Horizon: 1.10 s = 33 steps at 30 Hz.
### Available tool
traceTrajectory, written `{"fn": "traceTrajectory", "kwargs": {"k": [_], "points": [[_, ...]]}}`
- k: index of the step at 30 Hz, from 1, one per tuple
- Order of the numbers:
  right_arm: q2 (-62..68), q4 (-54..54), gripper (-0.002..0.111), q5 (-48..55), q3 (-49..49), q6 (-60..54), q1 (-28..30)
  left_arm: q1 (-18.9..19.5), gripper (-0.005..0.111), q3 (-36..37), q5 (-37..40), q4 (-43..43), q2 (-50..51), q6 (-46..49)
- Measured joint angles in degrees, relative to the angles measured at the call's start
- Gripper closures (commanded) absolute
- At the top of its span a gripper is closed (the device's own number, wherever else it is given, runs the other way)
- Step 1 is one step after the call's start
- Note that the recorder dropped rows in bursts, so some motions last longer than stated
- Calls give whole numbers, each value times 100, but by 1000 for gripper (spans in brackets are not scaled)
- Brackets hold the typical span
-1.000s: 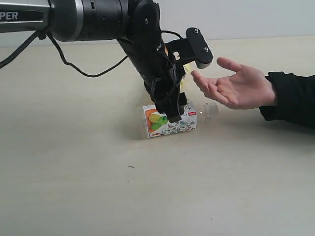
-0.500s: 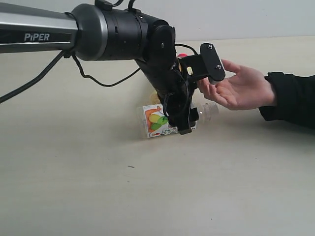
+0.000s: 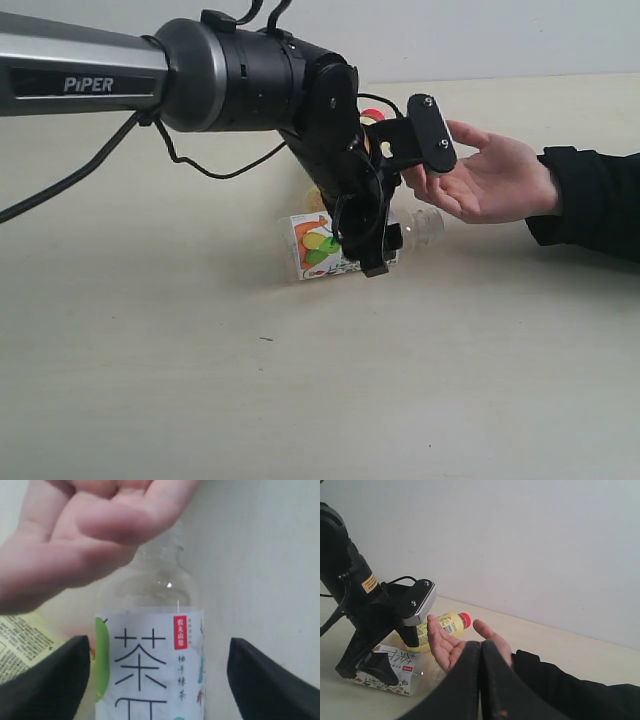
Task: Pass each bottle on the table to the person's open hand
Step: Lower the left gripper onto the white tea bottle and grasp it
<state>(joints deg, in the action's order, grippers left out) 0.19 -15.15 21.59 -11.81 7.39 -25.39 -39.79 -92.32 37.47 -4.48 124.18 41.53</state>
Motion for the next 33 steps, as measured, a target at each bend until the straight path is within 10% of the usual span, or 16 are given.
{"fn": "traceTrajectory", "kwargs": {"k": [33], "points": [[0, 0, 108, 0, 0, 0, 0, 0, 23, -4, -72, 64, 307, -249]]}}
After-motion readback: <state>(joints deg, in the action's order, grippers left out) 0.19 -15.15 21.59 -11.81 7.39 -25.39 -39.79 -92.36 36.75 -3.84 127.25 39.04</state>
